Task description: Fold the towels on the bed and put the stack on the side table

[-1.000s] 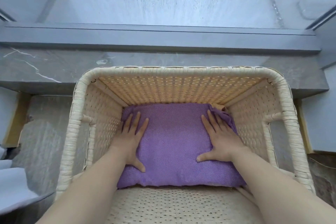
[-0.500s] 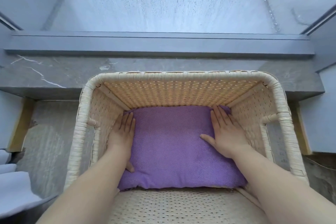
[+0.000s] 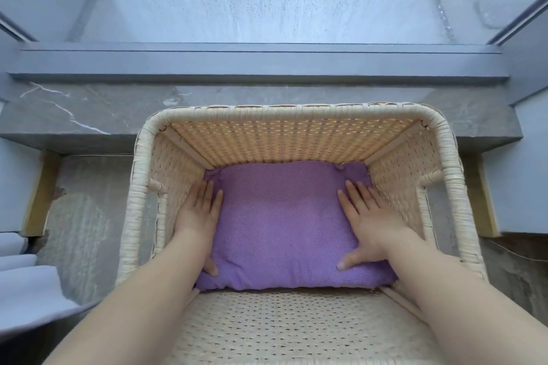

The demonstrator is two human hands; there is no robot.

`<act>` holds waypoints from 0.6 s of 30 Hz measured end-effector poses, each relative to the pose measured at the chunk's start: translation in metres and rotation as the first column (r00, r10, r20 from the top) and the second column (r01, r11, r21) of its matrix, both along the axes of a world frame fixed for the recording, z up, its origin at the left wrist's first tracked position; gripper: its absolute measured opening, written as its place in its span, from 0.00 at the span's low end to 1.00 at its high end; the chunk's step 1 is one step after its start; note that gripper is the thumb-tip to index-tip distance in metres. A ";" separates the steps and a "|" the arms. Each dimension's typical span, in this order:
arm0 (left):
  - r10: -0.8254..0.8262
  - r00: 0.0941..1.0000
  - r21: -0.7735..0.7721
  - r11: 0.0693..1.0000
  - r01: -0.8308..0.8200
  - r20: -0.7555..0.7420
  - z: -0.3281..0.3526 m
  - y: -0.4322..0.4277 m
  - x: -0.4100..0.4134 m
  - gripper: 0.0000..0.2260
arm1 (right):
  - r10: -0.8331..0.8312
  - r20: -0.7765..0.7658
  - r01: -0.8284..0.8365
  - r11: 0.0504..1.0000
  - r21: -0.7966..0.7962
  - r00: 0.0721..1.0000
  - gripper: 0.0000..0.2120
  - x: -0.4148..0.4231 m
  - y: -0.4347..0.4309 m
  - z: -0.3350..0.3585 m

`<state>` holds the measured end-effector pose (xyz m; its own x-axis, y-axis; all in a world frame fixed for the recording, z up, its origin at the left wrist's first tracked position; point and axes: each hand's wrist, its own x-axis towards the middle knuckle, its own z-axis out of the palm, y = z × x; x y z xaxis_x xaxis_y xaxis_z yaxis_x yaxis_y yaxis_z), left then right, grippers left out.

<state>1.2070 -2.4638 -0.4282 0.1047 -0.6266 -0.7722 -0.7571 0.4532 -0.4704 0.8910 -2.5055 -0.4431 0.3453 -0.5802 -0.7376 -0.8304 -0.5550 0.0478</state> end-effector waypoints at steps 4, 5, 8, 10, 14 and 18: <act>-0.034 0.997 -0.002 0.999 0.035 0.062 -0.003 0.012 0.001 0.56 | 0.120 -0.178 -0.116 0.993 0.028 0.977 0.73 -0.001 0.019 0.012; -0.042 0.997 -0.016 0.999 0.044 0.067 -0.006 0.013 0.001 0.49 | 0.145 -0.220 -0.143 0.989 0.026 0.965 0.72 0.001 0.023 0.011; -0.054 0.993 -0.052 0.997 0.060 0.105 -0.021 0.015 0.000 0.40 | 0.150 -0.286 -0.159 0.987 -0.008 0.946 0.71 0.003 0.028 0.001; -0.091 0.985 -0.047 0.994 0.099 0.149 -0.029 0.017 0.001 0.41 | 0.148 -0.296 -0.161 0.987 -0.023 0.944 0.68 0.005 0.028 -0.007; -0.135 0.980 -0.043 0.989 0.143 0.145 -0.032 0.019 0.000 0.45 | 0.156 -0.324 -0.173 0.985 -0.025 0.933 0.67 0.006 0.026 -0.010; 0.000 1.000 -0.078 0.997 0.001 0.002 0.000 0.018 -0.009 0.37 | 0.096 -0.295 -0.094 0.995 0.022 0.951 0.65 0.009 0.028 0.022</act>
<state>1.1982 -2.4461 -0.4279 0.1057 -0.6849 -0.7209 -0.7560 0.4156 -0.5057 0.9003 -2.4779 -0.4216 0.1650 -0.5492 -0.8193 -0.7232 -0.6322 0.2781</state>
